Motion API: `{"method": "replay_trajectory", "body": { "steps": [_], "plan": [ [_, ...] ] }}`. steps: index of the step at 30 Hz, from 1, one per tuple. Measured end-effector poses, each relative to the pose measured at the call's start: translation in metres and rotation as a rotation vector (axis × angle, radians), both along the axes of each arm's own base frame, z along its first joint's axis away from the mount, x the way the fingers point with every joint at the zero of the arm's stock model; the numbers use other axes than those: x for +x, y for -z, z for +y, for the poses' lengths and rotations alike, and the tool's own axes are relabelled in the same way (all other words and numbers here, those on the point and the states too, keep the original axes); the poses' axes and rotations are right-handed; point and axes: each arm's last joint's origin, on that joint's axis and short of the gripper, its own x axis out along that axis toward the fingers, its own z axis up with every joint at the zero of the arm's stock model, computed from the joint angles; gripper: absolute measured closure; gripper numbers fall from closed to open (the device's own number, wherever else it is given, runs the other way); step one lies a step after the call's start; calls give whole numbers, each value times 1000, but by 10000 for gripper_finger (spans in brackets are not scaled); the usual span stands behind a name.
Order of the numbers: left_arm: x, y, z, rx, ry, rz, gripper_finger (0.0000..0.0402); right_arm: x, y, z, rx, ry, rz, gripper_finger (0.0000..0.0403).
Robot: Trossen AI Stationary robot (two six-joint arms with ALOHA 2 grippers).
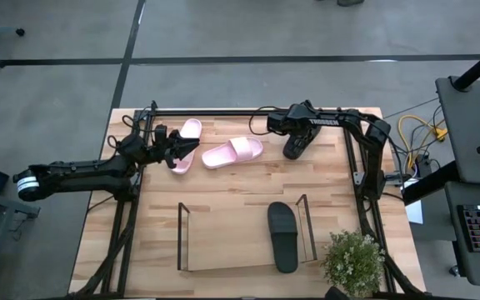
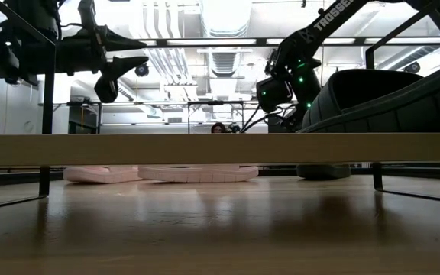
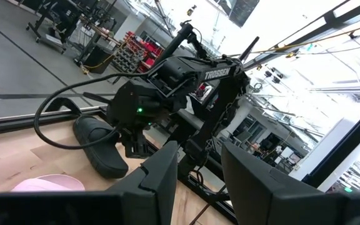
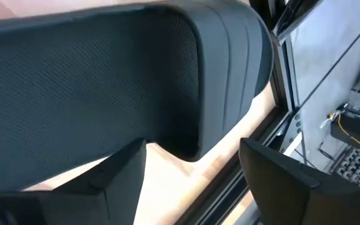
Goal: Pick and place slides into the shelf
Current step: Put the black slide on the shelf
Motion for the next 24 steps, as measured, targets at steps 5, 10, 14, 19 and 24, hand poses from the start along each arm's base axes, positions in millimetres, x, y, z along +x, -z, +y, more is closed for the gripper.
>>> {"method": "replay_trajectory", "body": {
  "steps": [5, 10, 14, 19, 24],
  "plan": [
    [0, 0, 0, 0, 0, 0, 292, -7, 6, -2, 7, 16, 20, 182],
    [0, 0, 0, 0, 0, 0, 292, -11, 14, -2, 3, 16, 29, 197],
    [0, 0, 0, 0, 0, 0, 292, -9, 15, -3, -22, 11, 13, 209],
    [0, 0, 0, 0, 0, 0, 292, -6, 16, -5, -42, -6, -7, 225],
    [0, 0, 0, 0, 0, 0, 292, -6, 15, -6, -70, -22, 8, 245]
  ]
}}
